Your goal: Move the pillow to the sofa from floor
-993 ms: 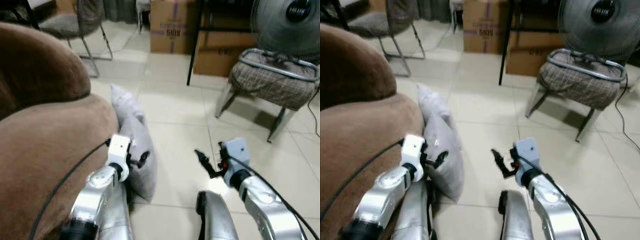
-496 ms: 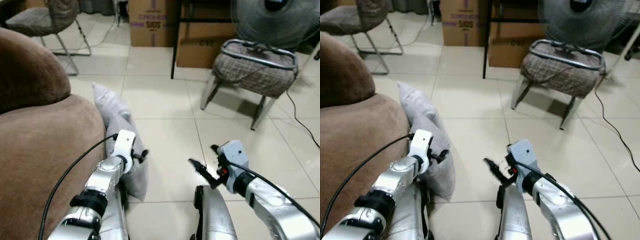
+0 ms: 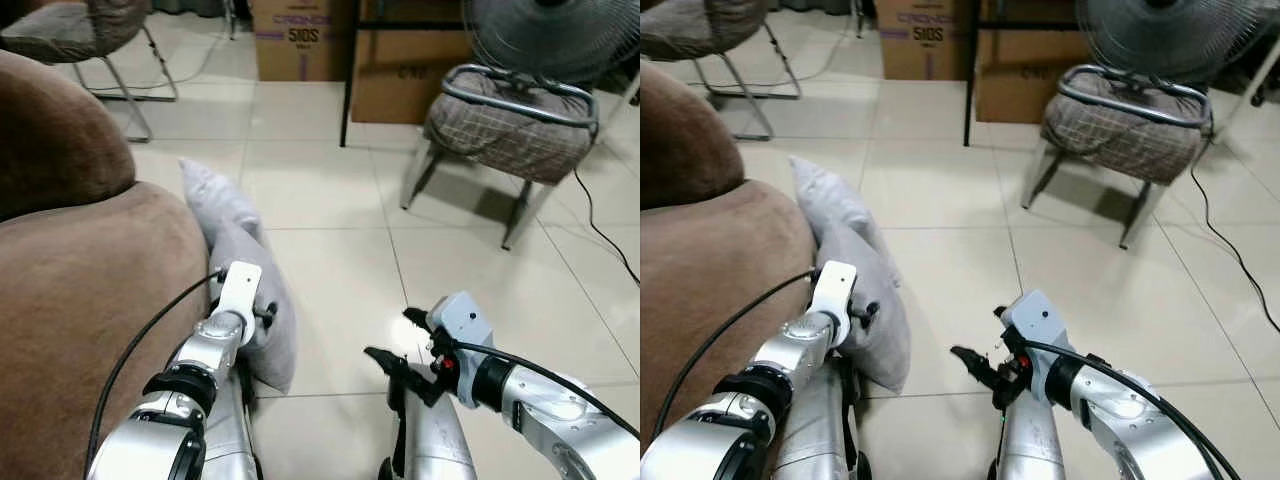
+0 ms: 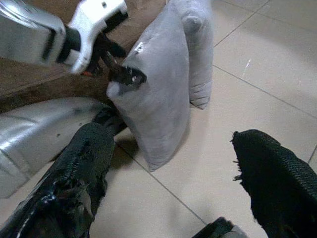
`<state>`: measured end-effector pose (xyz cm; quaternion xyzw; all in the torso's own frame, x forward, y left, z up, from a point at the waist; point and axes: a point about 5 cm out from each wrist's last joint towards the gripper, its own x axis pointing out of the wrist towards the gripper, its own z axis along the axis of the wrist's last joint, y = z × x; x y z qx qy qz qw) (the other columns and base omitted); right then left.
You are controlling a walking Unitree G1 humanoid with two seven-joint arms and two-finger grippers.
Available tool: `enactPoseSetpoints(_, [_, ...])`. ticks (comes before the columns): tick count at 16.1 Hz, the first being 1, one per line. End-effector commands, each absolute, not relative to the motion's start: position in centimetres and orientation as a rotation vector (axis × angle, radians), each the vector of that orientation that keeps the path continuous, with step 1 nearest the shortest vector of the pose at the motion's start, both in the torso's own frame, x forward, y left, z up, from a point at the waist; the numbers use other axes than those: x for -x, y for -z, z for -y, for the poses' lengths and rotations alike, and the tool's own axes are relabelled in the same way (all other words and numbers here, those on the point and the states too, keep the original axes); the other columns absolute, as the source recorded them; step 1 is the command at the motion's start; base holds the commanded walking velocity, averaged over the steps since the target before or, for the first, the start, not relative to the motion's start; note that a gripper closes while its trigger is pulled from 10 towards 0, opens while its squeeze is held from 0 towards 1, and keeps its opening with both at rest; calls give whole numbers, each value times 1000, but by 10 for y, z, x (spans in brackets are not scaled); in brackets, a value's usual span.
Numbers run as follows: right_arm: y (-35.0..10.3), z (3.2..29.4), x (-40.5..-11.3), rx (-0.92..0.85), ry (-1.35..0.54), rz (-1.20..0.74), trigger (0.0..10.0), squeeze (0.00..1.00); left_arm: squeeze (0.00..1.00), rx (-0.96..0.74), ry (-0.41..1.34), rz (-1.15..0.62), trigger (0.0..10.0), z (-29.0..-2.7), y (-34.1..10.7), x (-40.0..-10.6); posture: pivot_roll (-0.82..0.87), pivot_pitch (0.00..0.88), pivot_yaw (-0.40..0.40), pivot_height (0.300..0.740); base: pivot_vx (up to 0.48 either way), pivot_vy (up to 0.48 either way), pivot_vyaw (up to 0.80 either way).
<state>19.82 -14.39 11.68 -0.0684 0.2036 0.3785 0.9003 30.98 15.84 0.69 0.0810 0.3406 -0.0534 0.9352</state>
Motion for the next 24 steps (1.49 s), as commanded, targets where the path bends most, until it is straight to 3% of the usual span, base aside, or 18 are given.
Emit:
enactPoseSetpoints(1, [-120,140,-196,133,-822,-424,10000,0,0,-157,87,-731,10000,-162,-4,-308,-105,47,8,521,0,0,0])
enactPoseSetpoints(5, [-121,138,-194,136,-842,-444,10000,0,0,-3,106,-831,10000,-157,5,-300,-101,52,6,521,0,0,0])
enactPoseSetpoints(6, [-121,136,-195,138,-847,-446,10000,0,0,-23,105,-846,6157,-155,9,-297,-105,52,7,521,0,0,0])
enactPoseSetpoints(7, [-122,135,-195,142,-850,-443,10000,0,0,-29,98,-846,4039,-156,10,-297,-107,54,7,521,0,0,0])
enactPoseSetpoints(8, [-122,134,-195,145,-854,-442,10000,0,0,-30,88,-845,3647,-157,10,-297,-107,55,7,521,0,0,0])
enactPoseSetpoints(9, [-122,133,-194,150,-862,-438,10000,0,0,-25,75,-839,0,-158,9,-298,-104,56,8,521,0,0,0])
enactPoseSetpoints(24, [-116,125,-190,175,-925,-435,10000,0,0,2,50,-802,0,-168,2,-305,-78,48,20,521,0,0,0])
